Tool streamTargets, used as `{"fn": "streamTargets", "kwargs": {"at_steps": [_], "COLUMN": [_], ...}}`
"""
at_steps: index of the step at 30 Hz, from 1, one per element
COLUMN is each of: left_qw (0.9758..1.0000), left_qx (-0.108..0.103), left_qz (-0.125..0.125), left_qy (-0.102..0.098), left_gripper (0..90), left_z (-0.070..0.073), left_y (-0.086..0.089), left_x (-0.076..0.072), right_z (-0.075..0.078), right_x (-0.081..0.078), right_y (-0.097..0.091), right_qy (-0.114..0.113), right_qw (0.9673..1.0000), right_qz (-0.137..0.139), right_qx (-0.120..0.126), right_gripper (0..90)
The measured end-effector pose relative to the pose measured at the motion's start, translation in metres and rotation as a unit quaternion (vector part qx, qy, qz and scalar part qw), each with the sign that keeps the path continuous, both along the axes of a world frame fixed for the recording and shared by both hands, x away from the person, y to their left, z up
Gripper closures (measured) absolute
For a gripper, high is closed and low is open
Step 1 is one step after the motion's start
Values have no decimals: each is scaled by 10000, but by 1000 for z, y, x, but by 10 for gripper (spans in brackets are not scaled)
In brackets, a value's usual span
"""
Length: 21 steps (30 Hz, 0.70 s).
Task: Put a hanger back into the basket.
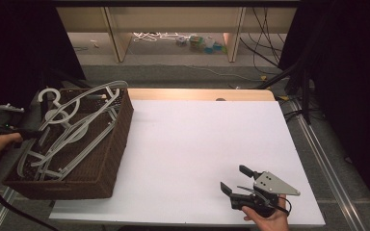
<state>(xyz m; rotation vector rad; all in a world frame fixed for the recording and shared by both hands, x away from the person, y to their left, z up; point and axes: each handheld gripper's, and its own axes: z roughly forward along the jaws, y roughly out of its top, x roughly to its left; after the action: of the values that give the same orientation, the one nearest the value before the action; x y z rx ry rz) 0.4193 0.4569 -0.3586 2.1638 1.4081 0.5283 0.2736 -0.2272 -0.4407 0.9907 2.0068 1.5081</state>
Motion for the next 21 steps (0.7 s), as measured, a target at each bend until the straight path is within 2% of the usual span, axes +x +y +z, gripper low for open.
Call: {"fn": "streamTargets", "kwargs": {"at_steps": [1, 2, 3, 4, 7, 8, 9, 10, 11, 12, 13, 14, 16, 17, 18, 19, 20, 21], "left_qw": [9998, 9996, 9998, 9996, 9999, 9994, 9999, 9999, 9994, 9995, 9991, 9995, 9997, 9990, 9990, 9993, 9995, 9990], "left_qx": [-53, -43, -1, -6, 114, 0, 68, 113, 2, 22, -10, 20, 106, 31, 54, 221, 254, 192], "left_qz": [197, 253, 192, 243, 1, 297, 83, 16, 321, 292, 394, 302, 201, 413, 418, 230, 163, 352], "left_qy": [65, 106, 92, 138, 12, 155, 37, -8, 144, 129, 182, 106, 76, 163, 176, 182, 109, 181], "left_gripper": [824, 823, 823, 823, 823, 823, 823, 823, 823, 823, 823, 823, 823, 822, 823, 822, 822, 822], "left_z": [-1, -2, -4, -5, -7, -7, -8, -8, -7, -7, -7, -8, -8, -8, -9, -8, -9, -9], "left_y": [-1, -1, 0, 0, 5, 2, 5, 7, 4, 5, 5, 7, 8, 5, 4, 4, 4, 2], "left_x": [-2, -3, -2, -3, 0, -3, -1, 0, -3, -3, -4, -3, -1, -3, -3, -1, 1, -1], "right_z": [0, 0, 0, 0, 0, 0, 0, 0, 0, 0, 0, 0, 0, 0, 0, 0, 0, 0], "right_x": [0, 0, 0, 0, 0, 0, 0, 0, 0, 0, 0, 0, 0, 0, 0, 0, 0, 0], "right_y": [0, 0, 1, 0, 0, 0, 0, 0, 0, 1, 1, 1, 0, 0, 0, 0, 0, 0], "right_qy": [-6, -10, -9, -9, -7, -19, -18, -20, -20, -18, -9, -13, -10, -7, -2, 1, -2, -3], "right_qw": [10000, 10000, 10000, 10000, 10000, 10000, 10000, 10000, 10000, 10000, 10000, 10000, 10000, 10000, 10000, 10000, 10000, 10000], "right_qz": [3, 31, 26, 2, -3, -5, -3, -3, -5, -6, -6, -6, -12, -14, -14, -20, -18, -20], "right_qx": [6, 32, 33, 4, -8, -17, -15, -15, -14, -14, -13, -13, -9, -10, -4, 1, -3, -1], "right_gripper": [160, 159, 159, 160, 160, 159, 159, 160, 159, 160, 159, 159, 159, 159, 159, 159, 159, 160]}}
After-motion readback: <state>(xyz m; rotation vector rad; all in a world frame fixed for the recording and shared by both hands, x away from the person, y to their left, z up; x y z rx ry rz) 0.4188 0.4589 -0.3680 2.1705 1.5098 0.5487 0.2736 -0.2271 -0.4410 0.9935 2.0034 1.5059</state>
